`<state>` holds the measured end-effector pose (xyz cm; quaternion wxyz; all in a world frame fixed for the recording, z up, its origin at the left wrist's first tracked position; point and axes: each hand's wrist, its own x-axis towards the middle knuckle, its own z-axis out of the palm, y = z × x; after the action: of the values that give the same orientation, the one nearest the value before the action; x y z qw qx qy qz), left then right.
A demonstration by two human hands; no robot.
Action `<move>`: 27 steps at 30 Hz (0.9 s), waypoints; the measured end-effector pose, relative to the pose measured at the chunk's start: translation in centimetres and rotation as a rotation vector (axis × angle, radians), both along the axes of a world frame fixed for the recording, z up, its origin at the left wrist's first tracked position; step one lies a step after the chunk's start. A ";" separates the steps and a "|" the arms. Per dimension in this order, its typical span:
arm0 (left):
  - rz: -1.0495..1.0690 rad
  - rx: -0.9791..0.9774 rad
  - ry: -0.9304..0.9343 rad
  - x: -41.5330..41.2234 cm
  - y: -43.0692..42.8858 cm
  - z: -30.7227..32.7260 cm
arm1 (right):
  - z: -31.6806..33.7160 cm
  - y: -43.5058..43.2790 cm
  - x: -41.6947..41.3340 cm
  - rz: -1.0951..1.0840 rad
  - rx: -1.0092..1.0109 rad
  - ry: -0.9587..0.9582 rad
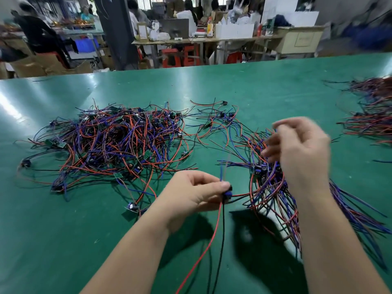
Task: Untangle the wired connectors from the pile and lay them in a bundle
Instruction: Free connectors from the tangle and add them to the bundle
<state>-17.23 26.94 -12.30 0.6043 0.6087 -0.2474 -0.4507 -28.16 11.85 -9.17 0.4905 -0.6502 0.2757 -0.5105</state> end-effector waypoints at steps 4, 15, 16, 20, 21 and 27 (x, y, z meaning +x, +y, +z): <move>0.143 -0.094 0.044 0.2 -0.3 -0.2 | -1.3 2.8 0.2 0.461 -0.123 0.517; 0.072 -0.078 0.032 0.0 0.0 0.1 | 0.2 1.5 -2.3 0.061 -0.290 0.543; 0.087 -0.068 0.034 0.1 0.0 0.1 | 0.8 0.1 -2.9 -0.051 -0.320 0.557; 0.126 -0.047 0.035 0.3 0.0 0.2 | 1.2 -5.2 -4.6 -0.315 -0.358 0.785; 0.128 -0.046 0.034 0.3 0.1 0.1 | 0.6 -6.1 -4.7 -0.312 -0.349 0.904; 0.116 -0.024 0.006 0.3 0.0 0.0 | -1.5 -7.0 -4.5 -0.294 -0.275 1.104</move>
<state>-16.98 26.93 -12.29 0.6374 0.6135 -0.2153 -0.4135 -32.65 4.83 -10.63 0.1096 -0.8325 0.5087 -0.1901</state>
